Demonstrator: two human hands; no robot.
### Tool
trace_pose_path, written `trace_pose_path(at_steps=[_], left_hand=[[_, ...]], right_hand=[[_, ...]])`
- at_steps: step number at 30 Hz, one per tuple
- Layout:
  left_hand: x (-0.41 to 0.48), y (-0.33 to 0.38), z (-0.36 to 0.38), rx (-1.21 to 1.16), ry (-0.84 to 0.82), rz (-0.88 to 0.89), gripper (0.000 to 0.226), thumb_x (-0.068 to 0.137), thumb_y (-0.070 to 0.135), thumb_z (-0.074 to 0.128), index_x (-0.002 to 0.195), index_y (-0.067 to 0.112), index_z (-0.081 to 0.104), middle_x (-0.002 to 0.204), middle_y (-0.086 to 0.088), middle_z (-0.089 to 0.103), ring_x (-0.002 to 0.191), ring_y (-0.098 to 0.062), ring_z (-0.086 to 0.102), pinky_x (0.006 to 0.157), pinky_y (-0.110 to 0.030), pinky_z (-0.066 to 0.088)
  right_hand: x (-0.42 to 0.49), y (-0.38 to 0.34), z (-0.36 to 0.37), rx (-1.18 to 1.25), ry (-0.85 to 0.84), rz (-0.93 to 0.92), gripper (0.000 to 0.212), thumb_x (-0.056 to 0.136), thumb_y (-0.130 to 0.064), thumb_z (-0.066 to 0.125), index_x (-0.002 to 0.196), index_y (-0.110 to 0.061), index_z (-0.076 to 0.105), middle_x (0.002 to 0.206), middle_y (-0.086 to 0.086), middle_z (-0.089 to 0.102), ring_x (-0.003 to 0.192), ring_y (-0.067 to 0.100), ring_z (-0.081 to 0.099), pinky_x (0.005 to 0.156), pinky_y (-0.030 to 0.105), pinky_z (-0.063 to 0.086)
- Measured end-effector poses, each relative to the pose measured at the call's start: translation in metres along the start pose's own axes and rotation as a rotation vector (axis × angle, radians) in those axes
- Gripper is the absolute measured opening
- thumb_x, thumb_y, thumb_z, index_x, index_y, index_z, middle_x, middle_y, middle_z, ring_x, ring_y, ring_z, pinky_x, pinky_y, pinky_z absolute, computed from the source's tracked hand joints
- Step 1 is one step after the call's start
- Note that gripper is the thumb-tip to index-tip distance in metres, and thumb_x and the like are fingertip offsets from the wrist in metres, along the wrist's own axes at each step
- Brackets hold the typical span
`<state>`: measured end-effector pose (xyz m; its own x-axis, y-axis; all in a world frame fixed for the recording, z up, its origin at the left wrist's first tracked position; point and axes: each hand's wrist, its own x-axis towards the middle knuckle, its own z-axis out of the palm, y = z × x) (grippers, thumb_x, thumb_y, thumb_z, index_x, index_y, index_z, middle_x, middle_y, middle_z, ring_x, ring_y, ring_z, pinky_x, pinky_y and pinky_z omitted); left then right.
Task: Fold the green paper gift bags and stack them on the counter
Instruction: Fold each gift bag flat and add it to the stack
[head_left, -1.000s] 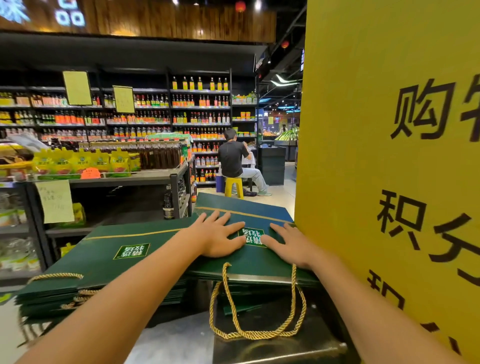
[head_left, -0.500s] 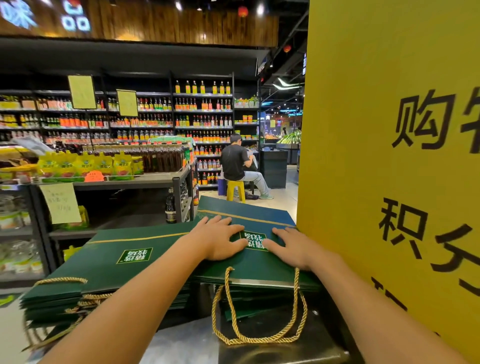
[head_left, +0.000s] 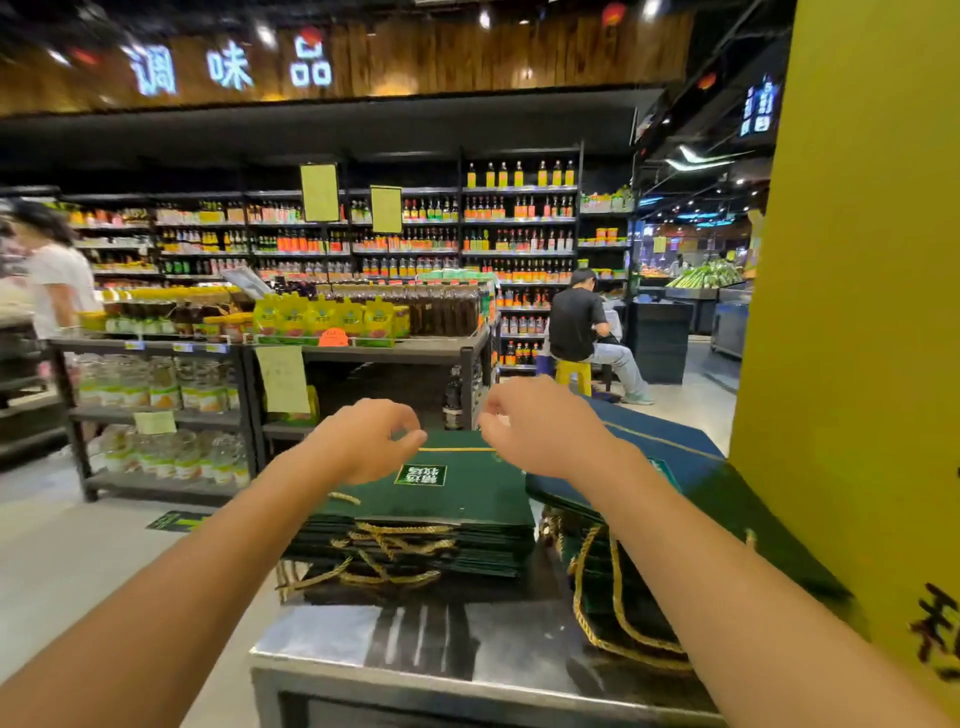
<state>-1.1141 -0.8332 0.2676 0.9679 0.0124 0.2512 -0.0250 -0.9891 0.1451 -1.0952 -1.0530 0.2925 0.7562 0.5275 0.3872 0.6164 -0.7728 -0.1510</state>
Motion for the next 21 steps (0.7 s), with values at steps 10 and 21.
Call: trace_pose_path(at_steps=[10, 21], left_hand=[[-0.066, -0.086, 0.040, -0.124, 0.009, -0.154, 0.033, 0.106, 0.034, 0.049, 0.117, 0.014, 0.073, 0.115, -0.002, 0.072, 0.100, -0.018, 0.065, 0.085, -0.034, 0.053], [-0.062, -0.103, 0.070, -0.452, 0.343, -0.408, 0.022, 0.093, 0.032, 0.073, 0.097, 0.013, 0.080, 0.086, -0.001, 0.076, 0.079, -0.012, 0.067, 0.077, -0.035, 0.057]], right_hand=[[0.003, -0.073, 0.097, -0.110, -0.231, 0.187, 0.035, 0.105, -0.028, 0.039, 0.129, -0.010, 0.056, 0.133, 0.015, 0.054, 0.123, 0.036, 0.052, 0.096, 0.046, 0.046], [-0.012, -0.021, 0.122, 0.038, -0.239, 0.558, 0.076, 0.099, -0.069, 0.032, 0.149, -0.012, 0.044, 0.158, 0.017, 0.037, 0.146, 0.038, 0.033, 0.119, 0.050, 0.025]])
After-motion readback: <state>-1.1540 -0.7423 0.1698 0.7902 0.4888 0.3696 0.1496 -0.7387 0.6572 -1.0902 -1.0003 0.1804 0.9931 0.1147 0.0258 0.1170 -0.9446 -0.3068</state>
